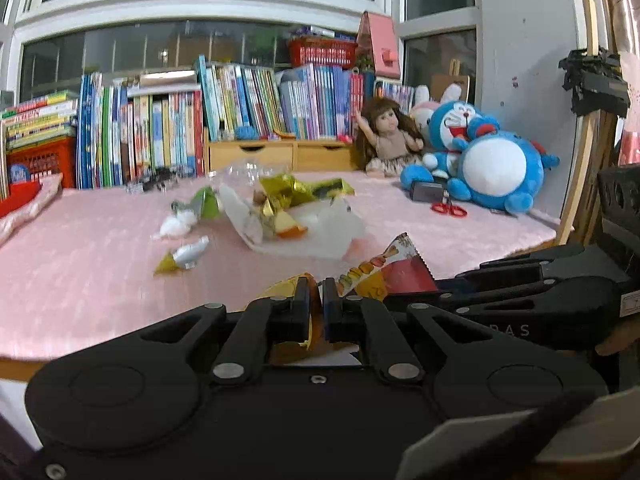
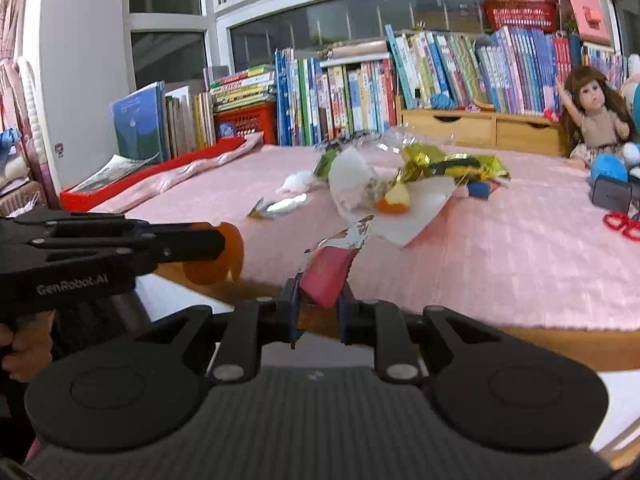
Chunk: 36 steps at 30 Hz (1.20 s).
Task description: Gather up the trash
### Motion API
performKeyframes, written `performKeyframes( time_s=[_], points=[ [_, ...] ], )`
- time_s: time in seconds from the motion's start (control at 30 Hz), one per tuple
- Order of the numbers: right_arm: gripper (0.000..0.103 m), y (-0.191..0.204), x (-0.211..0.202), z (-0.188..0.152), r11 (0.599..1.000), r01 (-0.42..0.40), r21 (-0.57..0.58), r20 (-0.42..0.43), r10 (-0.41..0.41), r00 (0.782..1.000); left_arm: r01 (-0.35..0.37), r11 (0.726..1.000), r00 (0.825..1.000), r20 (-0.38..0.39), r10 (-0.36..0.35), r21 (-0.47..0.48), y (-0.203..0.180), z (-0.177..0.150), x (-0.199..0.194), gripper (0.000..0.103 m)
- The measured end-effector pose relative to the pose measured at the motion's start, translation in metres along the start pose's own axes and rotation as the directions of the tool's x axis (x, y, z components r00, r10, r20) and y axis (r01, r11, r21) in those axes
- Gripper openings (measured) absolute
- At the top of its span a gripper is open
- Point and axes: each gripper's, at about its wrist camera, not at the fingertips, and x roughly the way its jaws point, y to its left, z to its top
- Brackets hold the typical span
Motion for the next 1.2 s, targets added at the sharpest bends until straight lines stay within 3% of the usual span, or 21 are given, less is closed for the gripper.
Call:
performKeyframes(
  time_s=[0.53,0.9,1.2],
  points=[
    [0.023,0.011,0.009,-0.044,0.999,-0.008,-0.031,-0.169,0.002,0.986,-0.014,0.998,0.985,-0.17,0.004,-0.059,-0.001,-0.053,0.012,0.006],
    [0.023,0.002,0.032,-0.078,1.0,0.01,0.012,-0.304,-0.006,0.953,-0.037,0.989,0.953,-0.304,-0.008,-0.141,0.009,-0.091,0.039,0.006],
    [0.024,-0.001,0.048,-0.09,0.999,0.023,0.026,-0.366,-0.012,0.931,-0.063,0.977,0.92,-0.392,-0.022,-0.204,0.015,-0.11,0.055,0.006]
  ],
)
